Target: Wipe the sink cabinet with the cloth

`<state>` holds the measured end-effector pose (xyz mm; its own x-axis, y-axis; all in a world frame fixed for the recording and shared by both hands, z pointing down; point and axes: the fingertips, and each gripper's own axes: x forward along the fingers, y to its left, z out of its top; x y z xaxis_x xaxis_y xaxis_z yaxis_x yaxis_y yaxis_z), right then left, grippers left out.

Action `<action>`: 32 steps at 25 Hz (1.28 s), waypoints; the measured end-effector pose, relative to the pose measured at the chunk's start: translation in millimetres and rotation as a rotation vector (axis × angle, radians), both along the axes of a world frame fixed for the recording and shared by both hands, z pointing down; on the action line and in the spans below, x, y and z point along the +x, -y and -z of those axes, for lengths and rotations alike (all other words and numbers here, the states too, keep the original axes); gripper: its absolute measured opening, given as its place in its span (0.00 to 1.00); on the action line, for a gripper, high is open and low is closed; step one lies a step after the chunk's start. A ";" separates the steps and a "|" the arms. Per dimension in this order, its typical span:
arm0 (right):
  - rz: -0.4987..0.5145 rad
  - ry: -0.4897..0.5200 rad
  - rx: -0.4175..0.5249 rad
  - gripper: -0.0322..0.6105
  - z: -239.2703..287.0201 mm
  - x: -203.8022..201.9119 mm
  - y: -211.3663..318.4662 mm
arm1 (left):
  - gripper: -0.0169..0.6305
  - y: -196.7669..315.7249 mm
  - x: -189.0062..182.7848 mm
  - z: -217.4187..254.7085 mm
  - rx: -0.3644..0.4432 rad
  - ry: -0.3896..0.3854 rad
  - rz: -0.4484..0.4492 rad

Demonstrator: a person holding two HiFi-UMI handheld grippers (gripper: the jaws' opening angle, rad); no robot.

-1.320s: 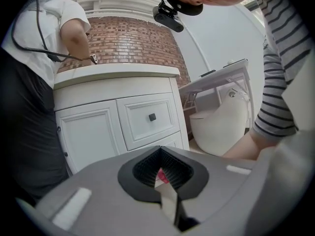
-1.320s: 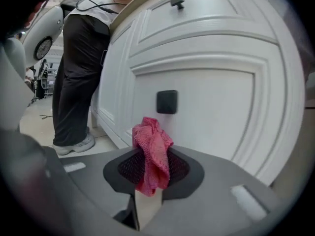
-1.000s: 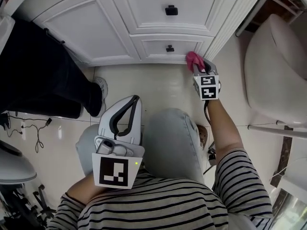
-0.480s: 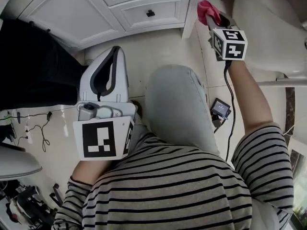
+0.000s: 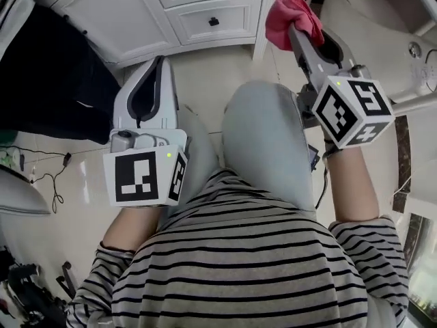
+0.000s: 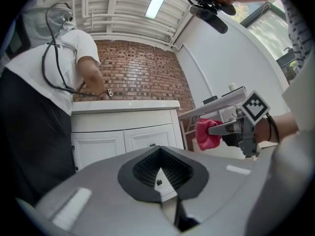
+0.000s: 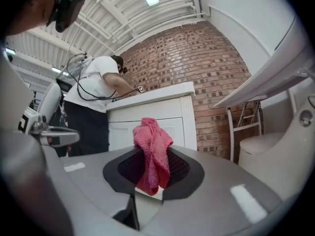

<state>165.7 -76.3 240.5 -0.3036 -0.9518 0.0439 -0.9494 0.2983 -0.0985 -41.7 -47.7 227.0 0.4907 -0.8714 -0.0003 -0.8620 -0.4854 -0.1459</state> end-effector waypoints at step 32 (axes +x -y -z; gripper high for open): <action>0.021 0.047 0.041 0.17 -12.9 -74.0 -70.9 | 0.02 -17.6 -14.2 -25.5 -0.019 -0.024 0.014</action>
